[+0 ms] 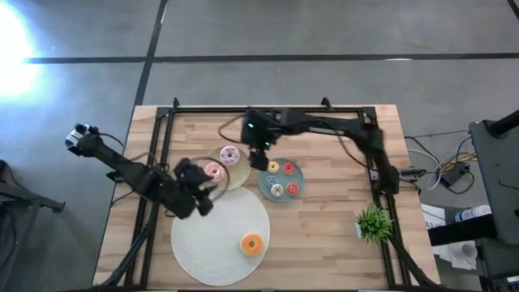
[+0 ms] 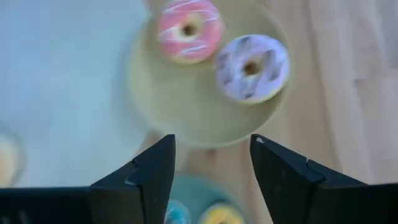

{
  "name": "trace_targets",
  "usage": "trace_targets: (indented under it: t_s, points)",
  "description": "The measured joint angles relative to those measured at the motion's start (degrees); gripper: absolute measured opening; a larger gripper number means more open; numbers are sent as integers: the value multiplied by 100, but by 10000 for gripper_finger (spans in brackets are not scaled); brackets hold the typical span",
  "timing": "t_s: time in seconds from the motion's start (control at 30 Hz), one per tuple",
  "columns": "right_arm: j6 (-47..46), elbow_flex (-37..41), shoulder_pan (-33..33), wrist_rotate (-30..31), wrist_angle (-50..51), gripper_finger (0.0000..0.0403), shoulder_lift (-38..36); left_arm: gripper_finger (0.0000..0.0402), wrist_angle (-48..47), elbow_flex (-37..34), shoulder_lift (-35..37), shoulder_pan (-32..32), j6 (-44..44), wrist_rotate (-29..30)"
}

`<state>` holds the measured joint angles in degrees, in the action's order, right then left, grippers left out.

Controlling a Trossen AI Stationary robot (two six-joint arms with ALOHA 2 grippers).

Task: Pick & Place donuts
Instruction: Put the big brown donut on the brown plate

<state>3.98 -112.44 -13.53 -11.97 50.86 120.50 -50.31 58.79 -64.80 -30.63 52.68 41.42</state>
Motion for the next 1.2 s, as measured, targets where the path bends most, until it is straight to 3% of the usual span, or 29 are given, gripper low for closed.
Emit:
trace_targets:
  t_s: [0.23, 0.37, 0.57, 0.73, 0.9, 1.2]
  points:
    - [-753, 2808, 520, 822, -1003, 183, -2334, 122, 1036, -123, -1344, -126, -1266, -1434]
    - [-1361, 4012, 907, 1297, -1119, 184, -3441, 122, 1838, 183, -2247, -321, -2056, -1550]
    - [-2477, 5237, 1513, 1647, -1146, 185, -4711, 122, 1989, 1170, -3493, -505, -2476, -1752]
    - [-3111, 5895, 2019, 2157, -1205, 185, -5488, 122, 1808, 2211, -4450, -538, -2916, -1850]
    - [-3482, 6165, 2353, 2278, -1227, 185, -5910, 122, 1018, 3151, -5142, -538, -2687, -2004]
    - [-3539, 6227, 2569, 2566, -1278, 185, -5945, 122, 792, 3330, -5469, -538, -1828, -2516]
